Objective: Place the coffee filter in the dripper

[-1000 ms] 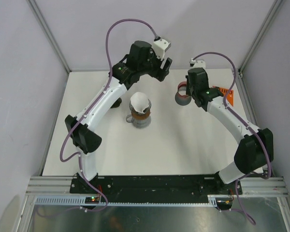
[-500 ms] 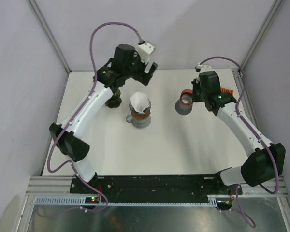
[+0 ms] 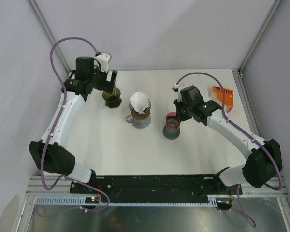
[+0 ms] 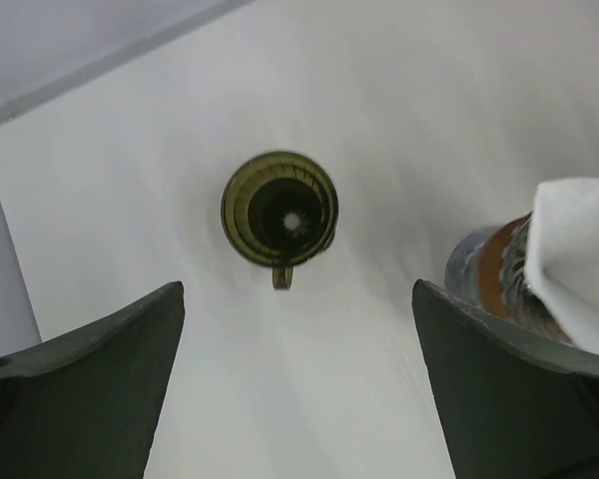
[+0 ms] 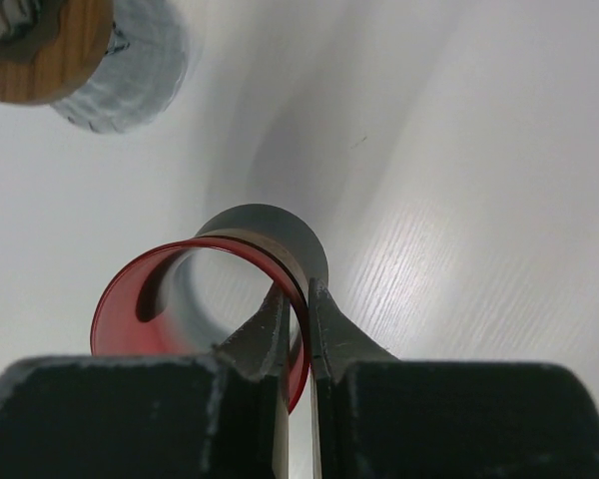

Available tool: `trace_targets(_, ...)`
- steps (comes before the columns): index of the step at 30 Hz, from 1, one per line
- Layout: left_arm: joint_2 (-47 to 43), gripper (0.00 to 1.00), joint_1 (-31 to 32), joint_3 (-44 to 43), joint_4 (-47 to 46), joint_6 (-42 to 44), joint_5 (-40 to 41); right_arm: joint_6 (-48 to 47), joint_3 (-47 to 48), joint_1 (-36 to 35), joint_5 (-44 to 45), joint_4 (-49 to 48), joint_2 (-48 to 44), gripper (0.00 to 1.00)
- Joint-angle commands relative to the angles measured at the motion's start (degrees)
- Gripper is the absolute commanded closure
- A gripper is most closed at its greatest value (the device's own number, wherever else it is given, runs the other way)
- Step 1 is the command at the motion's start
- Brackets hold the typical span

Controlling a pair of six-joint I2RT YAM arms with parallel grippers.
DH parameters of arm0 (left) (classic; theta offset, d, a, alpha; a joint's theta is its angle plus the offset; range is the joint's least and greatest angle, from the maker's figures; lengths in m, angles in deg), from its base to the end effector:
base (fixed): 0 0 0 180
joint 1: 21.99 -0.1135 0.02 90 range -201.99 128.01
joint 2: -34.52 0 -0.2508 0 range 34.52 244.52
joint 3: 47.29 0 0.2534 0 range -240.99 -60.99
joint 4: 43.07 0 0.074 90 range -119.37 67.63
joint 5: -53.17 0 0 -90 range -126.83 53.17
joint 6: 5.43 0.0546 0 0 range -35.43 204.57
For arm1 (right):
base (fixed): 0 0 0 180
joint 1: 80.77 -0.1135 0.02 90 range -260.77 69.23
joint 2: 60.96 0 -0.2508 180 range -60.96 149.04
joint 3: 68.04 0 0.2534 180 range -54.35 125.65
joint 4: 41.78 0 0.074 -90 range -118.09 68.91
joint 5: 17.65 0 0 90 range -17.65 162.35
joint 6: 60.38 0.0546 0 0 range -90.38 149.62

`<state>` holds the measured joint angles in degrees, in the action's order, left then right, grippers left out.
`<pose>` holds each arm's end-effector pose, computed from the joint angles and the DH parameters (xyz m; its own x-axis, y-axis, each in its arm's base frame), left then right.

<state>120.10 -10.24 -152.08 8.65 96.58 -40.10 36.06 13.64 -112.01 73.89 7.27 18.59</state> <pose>0.3404 -0.0740 0.3779 -0.4626 0.3084 -0.8312 0.3544 0.9237 0.1455 0.2706 0.1624 0.2756 -0.6769 -0.2795 -0.6809 -0.4295 0.9012 0.0571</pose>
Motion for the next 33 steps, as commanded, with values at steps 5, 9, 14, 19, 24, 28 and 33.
trace_targets(5,-0.56,0.0,-9.63,8.03,-1.24,-1.41,-5.74,1.19,-3.59,-4.57,-3.64,-5.56,1.32,1.0)
trace_targets(9,1.63,0.0,-11.14,11.31,-4.69,-3.3,-2.0,0.87,-4.24,-6.75,-2.73,-7.0,2.65,1.0)
trace_targets(14,3.77,0.0,-11.56,14.97,-9.75,-4.64,-0.06,0.37,-6.12,-7.4,-3.53,-9.64,3.67,1.0)
trace_targets(19,5.38,0.0,-13.91,18.13,-12.38,-4.94,-3.44,0.18,-7.4,-7.6,-2.83,-11.15,4.25,1.0)
trace_targets(24,6.63,0.05,-14.66,21.93,-15.63,-3.85,-5.03,-0.04,-7.6,-7.79,-2.57,-11.48,4.96,1.0)
trace_targets(28,7.18,0.1,-14.74,25.64,-20.71,-0.71,-8.2,0.25,-7.6,-8.2,-2.83,-12.12,3.87,0.85)
trace_targets(33,6.12,0.15,-14.85,31.4,-30.48,1.48,-11.63,0.69,-7.61,-8.55,-3.25,-12.69,1.68,0.68)
